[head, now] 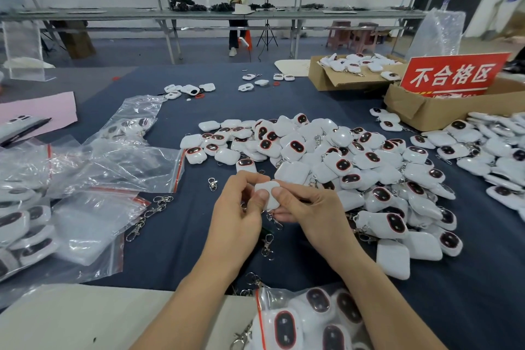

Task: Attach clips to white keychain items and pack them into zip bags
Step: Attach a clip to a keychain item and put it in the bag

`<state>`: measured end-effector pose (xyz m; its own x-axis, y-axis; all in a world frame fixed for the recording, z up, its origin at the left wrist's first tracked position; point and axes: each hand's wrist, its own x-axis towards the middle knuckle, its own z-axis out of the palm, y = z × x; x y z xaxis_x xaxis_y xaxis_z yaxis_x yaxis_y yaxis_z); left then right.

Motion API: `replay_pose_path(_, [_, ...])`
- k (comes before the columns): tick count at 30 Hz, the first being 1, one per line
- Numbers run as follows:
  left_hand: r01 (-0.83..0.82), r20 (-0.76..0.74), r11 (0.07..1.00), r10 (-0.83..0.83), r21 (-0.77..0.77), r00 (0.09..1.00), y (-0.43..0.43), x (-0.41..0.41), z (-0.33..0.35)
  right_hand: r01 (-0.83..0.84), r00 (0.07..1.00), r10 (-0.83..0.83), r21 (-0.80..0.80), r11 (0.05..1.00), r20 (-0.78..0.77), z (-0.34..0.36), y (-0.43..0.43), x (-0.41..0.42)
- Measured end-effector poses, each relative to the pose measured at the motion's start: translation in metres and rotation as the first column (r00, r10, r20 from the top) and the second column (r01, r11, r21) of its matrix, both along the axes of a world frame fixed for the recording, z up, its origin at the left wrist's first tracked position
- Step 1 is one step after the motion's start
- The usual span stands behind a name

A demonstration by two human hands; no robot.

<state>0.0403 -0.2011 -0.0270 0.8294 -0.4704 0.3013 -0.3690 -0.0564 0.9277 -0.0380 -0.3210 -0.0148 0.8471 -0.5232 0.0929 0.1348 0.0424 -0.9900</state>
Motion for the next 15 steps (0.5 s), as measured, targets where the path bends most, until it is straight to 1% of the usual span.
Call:
replay_pose_path(8, [-0.029,-0.038,0.999,0.029,-0.013,0.999,0.0003,0.0007,0.002,-0.028,0.999,0.027,-0.017,0.999,-0.016,-0.0004,0.0008,0.0003])
replay_pose_path(12, [-0.035,-0.056,0.999,0.033,-0.032,0.998,-0.0007,-0.0018,0.004,-0.046,0.999,0.046,-0.033,0.998,0.012,-0.0017,0.0002,0.0012])
replay_pose_path(15, [-0.022,-0.079,0.997,0.015,-0.08,0.997,-0.0009,-0.0042,0.0072,-0.06,0.997,0.063,-0.05,0.997,0.049,-0.0013,-0.0021,0.0013])
